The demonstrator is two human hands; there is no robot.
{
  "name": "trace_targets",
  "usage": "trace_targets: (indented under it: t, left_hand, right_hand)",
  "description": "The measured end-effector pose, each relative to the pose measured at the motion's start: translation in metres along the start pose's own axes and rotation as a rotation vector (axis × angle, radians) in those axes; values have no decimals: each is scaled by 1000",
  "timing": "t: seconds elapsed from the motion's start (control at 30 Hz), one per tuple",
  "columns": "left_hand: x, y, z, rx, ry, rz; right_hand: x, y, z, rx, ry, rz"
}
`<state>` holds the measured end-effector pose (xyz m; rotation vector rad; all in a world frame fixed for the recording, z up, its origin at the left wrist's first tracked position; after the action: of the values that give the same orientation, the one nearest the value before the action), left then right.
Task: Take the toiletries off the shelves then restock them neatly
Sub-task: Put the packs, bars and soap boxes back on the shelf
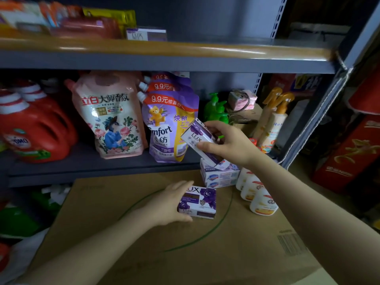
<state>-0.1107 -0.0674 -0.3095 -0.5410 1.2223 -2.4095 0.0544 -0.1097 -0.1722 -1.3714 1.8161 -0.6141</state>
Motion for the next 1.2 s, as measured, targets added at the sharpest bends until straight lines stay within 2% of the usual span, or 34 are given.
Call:
trace_targets:
  t: [0.07,0.13,0.27,0.37,0.47,0.6,0.73,0.97,1.1,1.2]
  left_hand:
    - [-4,1,-3,-101,21,15]
    - [-5,-2,-7,-96,18,25]
    - [10,-32,-9,167,28,95]
    - [28,-72,1,322,96,250]
    - [49,-131,19,413,257,475]
    - [72,-229,48,266,425,779]
    - [62,-309,63,228,457,926]
    - [-1,-370,35,153,195,886]
    - [-16,-378,24,98,144,771]
    - [-25,-381,26,-82,94,689]
  right_hand:
    - [-4,4,-2,-18,5,-11]
    - [-7,7,-2,-4,3,-19]
    - [-16,4,-12,-44,-40,1]
    - [-27,-6,-25,-137,-88,74]
    - [-42,-22,-36,-307,-121,113]
    - [-65,-51,-57,-468,-175,177]
    - [-90,-74,-82,-510,-223,236]
    - [-132,-100,-99,-425,-156,292]
    - [-151,-106,-103,-300,-135,245]
    - [-163,-108,-112,-275,-149,175]
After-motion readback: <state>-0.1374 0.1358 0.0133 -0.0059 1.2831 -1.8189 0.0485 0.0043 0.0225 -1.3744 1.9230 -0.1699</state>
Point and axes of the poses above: each hand's wrist, its own x-axis away from the middle knuckle, its own y-axis out of the palm, z = x × y, the point moved 3 cm from there along -x, towards the middle knuckle, and after that the axes turned 7 degrees about x, right-handed, at the moved point
